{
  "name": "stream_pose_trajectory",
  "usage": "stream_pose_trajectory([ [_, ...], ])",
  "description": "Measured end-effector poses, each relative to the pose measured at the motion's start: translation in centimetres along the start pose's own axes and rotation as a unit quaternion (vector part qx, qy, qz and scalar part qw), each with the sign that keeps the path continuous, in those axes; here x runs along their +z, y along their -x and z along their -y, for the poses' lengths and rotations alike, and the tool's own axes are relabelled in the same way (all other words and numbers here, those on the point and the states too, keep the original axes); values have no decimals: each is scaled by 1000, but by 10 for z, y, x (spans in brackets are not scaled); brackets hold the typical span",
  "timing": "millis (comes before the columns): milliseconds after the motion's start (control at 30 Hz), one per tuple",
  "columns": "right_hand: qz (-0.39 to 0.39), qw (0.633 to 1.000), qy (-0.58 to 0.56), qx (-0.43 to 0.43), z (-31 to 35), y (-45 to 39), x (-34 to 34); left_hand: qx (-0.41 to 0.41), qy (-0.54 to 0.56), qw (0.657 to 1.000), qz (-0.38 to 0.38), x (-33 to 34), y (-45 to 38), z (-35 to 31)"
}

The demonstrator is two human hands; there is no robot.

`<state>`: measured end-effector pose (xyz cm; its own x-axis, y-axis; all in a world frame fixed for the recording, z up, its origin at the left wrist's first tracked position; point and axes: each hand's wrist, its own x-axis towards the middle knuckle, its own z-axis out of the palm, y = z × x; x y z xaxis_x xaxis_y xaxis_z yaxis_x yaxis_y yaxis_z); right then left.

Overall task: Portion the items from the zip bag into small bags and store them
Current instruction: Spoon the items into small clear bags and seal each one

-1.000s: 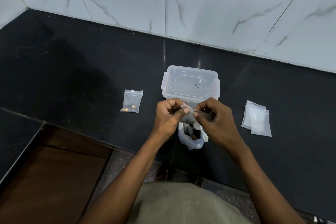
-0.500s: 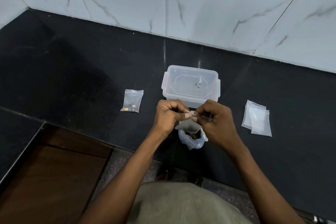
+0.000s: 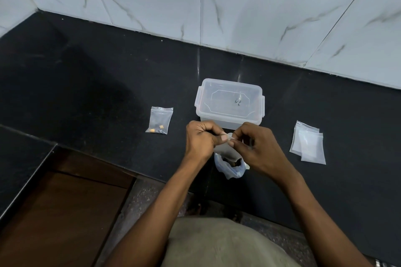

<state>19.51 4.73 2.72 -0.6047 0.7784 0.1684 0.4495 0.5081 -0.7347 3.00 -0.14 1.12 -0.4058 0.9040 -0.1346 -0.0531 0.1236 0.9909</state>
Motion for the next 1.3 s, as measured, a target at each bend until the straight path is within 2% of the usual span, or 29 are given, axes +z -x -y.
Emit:
stream_pose_trajectory([
  [133,17,1000,15,-8,1,0,-4,-27,22,997,-67,-4,1,-3],
  [367,10,1000,14,-10,3,-1,-2,-32,26,992,-123,-16,0,-3],
  [900,8,998,-34,53,27,-30,44,-36,40,986,-157,-63,-10,13],
  [1167,74,987,-60,128,48,-79,91,-66,-26,990,-122,-123,-19,21],
  [1300,108,972,-98,186,53,-107,122,-109,-77,972,-192,-153,-32,29],
])
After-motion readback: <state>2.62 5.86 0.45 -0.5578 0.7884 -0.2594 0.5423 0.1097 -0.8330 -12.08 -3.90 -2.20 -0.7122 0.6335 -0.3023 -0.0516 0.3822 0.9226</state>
